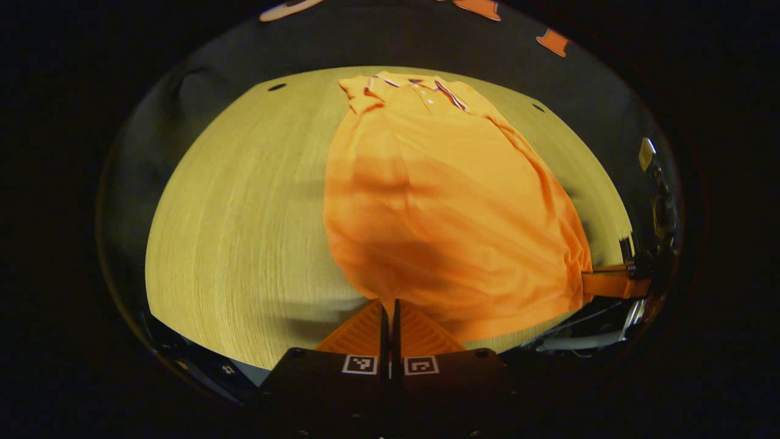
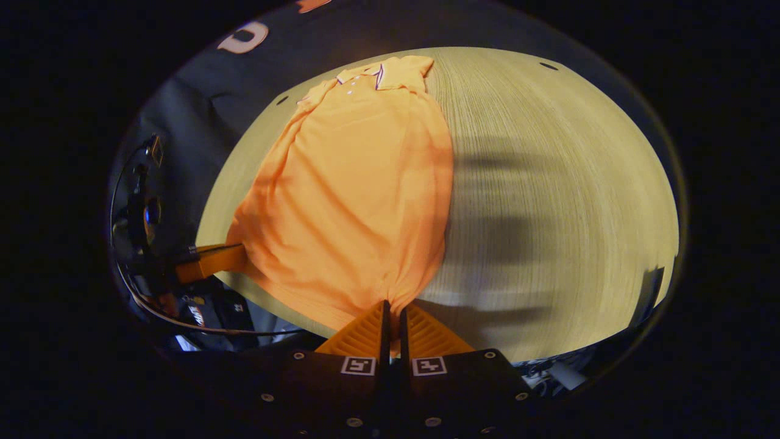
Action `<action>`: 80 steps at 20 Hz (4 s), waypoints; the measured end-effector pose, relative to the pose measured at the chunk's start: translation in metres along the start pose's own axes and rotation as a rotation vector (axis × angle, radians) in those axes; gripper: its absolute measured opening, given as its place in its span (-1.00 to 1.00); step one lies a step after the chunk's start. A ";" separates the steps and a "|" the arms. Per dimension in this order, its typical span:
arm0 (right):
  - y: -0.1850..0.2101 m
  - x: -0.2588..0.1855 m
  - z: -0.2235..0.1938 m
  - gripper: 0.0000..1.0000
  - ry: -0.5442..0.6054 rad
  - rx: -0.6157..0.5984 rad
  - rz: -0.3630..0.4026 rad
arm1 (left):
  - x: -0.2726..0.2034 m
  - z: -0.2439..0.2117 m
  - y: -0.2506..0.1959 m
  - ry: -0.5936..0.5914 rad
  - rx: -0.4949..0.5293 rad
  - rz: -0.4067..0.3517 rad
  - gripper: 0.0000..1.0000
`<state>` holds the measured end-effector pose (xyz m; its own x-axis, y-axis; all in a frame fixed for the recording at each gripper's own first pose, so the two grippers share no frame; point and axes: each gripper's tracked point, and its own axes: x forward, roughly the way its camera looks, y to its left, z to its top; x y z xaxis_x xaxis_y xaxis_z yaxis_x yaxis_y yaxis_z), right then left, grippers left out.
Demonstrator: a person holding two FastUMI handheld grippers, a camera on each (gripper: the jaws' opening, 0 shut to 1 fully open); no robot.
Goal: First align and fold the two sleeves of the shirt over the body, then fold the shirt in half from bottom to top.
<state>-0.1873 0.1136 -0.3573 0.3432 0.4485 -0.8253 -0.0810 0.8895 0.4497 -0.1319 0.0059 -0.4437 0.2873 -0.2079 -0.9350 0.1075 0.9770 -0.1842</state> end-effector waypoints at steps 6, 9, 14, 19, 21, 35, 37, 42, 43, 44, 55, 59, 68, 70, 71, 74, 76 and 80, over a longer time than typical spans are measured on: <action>0.022 -0.010 0.033 -0.87 -0.080 0.087 0.100 | -0.021 0.027 0.000 -0.055 -0.067 -0.068 -0.96; 0.034 -0.022 0.059 -0.86 -0.126 0.130 0.156 | -0.037 0.057 0.002 -0.114 -0.075 -0.087 -0.96; 0.046 -0.037 0.109 -0.87 -0.216 0.175 0.201 | -0.053 0.106 -0.001 -0.189 -0.046 -0.124 -0.96; 0.055 -0.051 0.162 -0.89 -0.303 0.194 0.213 | -0.060 0.163 -0.008 -0.258 0.040 -0.153 -0.96; 0.057 -0.050 0.183 -0.88 -0.329 0.192 0.197 | -0.065 0.190 -0.006 -0.289 0.062 -0.168 -0.96; 0.064 -0.034 0.346 -0.89 -0.443 0.156 0.023 | -0.021 0.377 0.031 -0.401 0.153 -0.231 -0.97; 0.064 -0.026 0.373 -0.88 -0.446 0.156 0.015 | -0.008 0.401 0.037 -0.404 0.141 -0.220 -0.96; 0.035 0.008 0.430 -0.87 -0.412 0.173 -0.029 | 0.038 0.451 0.051 -0.403 0.177 -0.135 -0.98; 0.026 0.017 0.443 -0.88 -0.412 0.168 -0.046 | 0.048 0.453 0.053 -0.390 0.191 -0.112 -0.97; 0.020 0.026 0.454 -0.89 -0.400 0.168 -0.055 | 0.057 0.458 0.056 -0.386 0.203 -0.091 -0.97; -0.021 0.052 0.508 0.46 -0.480 0.152 -0.124 | 0.075 0.513 0.072 -0.494 0.231 0.113 1.00; -0.001 -0.010 0.510 0.97 -0.635 0.028 -0.206 | 0.018 0.525 0.065 -0.607 0.222 0.120 0.99; 0.075 -0.156 0.459 0.97 -1.000 -0.161 -0.314 | -0.148 0.506 0.030 -0.939 0.171 0.004 0.99; 0.088 -0.189 0.441 0.96 -1.066 -0.188 -0.324 | -0.168 0.490 0.025 -0.969 0.187 -0.006 0.98; 0.088 -0.200 0.436 0.95 -1.086 -0.196 -0.333 | -0.178 0.482 0.020 -0.984 0.193 -0.008 0.99; 0.097 -0.217 0.413 0.96 -1.119 -0.217 -0.329 | -0.206 0.451 -0.001 -1.027 0.187 -0.028 0.99; 0.098 -0.230 0.394 0.95 -1.148 -0.234 -0.310 | -0.225 0.426 -0.013 -1.050 0.163 -0.033 0.98; 0.099 -0.254 0.353 0.95 -1.198 -0.277 -0.266 | -0.263 0.374 -0.039 -1.117 0.174 0.022 0.98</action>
<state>0.0478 0.0566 0.0179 0.9997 0.0208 0.0138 -0.0222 0.9936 0.1112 0.1448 0.0050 -0.0772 0.9711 -0.2021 -0.1266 0.1979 0.9792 -0.0452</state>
